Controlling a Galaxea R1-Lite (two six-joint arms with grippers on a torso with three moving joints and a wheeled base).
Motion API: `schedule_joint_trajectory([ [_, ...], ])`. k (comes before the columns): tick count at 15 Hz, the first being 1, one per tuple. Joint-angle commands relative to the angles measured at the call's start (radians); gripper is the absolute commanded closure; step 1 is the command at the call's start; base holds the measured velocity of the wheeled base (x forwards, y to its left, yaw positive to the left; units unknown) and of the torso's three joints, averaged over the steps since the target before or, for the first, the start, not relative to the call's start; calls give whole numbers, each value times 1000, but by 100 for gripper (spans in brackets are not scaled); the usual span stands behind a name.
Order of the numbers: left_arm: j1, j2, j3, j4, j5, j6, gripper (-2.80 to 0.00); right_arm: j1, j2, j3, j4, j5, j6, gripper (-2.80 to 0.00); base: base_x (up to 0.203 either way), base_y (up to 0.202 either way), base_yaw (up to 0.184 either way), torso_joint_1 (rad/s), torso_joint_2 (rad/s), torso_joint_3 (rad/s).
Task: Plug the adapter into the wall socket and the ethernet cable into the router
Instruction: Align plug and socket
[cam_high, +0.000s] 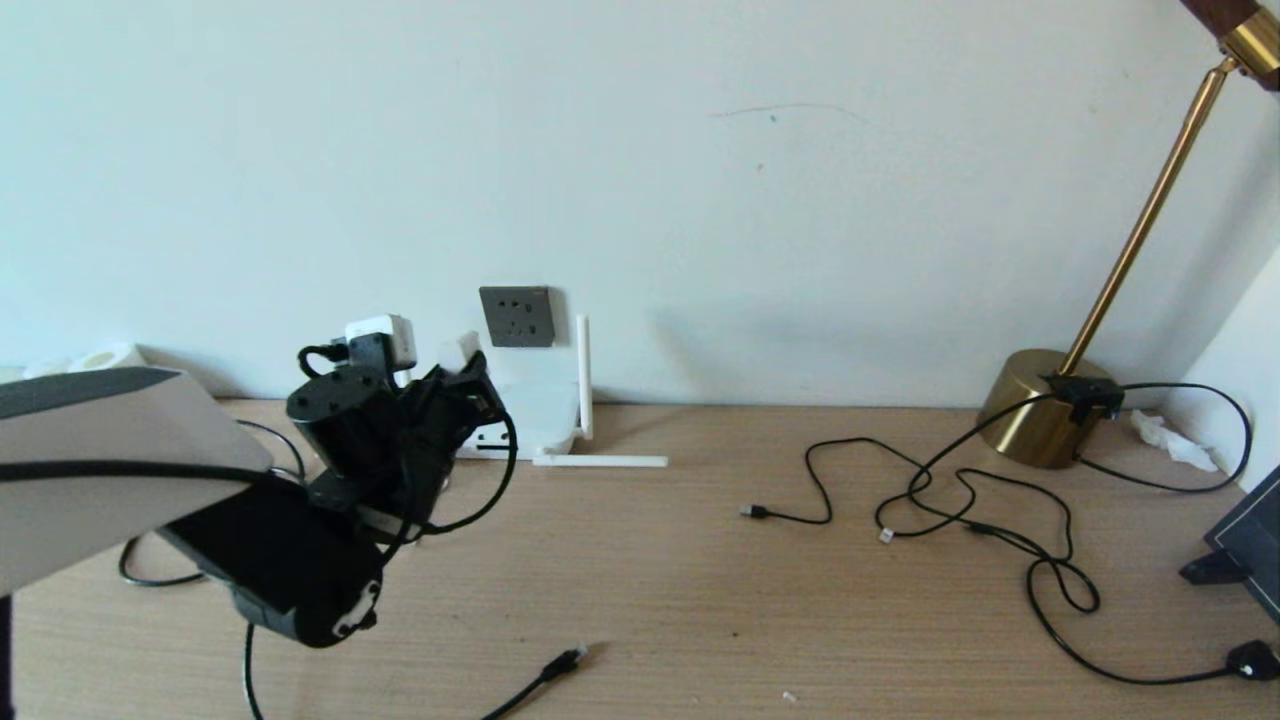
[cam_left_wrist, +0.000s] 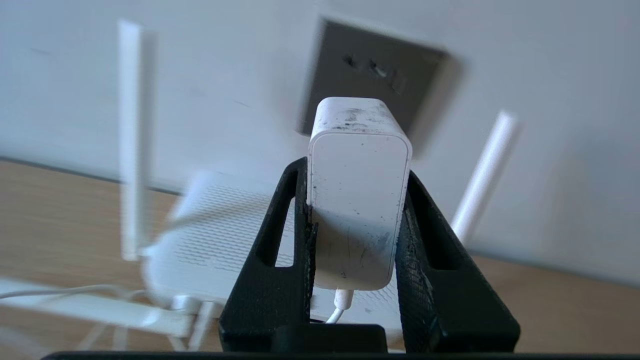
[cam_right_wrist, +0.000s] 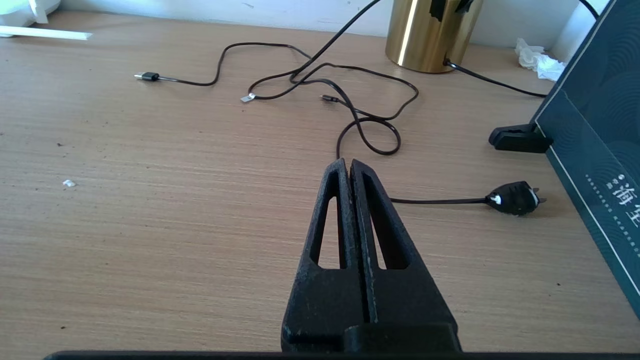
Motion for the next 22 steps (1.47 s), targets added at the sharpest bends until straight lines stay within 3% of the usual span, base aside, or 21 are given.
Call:
schedule_joint_trajectory([
  [1, 9, 66, -20, -10, -42, 1, 0, 0, 1, 0, 0, 1, 0, 0, 0, 0, 0, 0, 0, 0],
  [4, 46, 76, -22, -10, -158, 4, 0, 0, 2, 0, 0, 1, -1, 0, 0, 0, 0, 0, 0, 0],
  [6, 58, 81, -35, -10, -188, 5, 0, 0, 2, 0, 0, 1, 0, 0, 0, 0, 0, 0, 0, 0],
  [9, 62, 94, -94, -10, -201, 6, 0, 0, 2, 0, 0, 1, 0, 0, 0, 0, 0, 0, 0, 0],
  [12, 78, 142, -178, -10, -204, 78, 0, 1, 2, 0, 0, 1, 0, 0, 0, 0, 0, 0, 0, 0],
  [22, 79, 250, -352, -10, -156, 188, 0, 1, 2, 0, 0, 1, 0, 0, 0, 0, 0, 0, 0, 0],
])
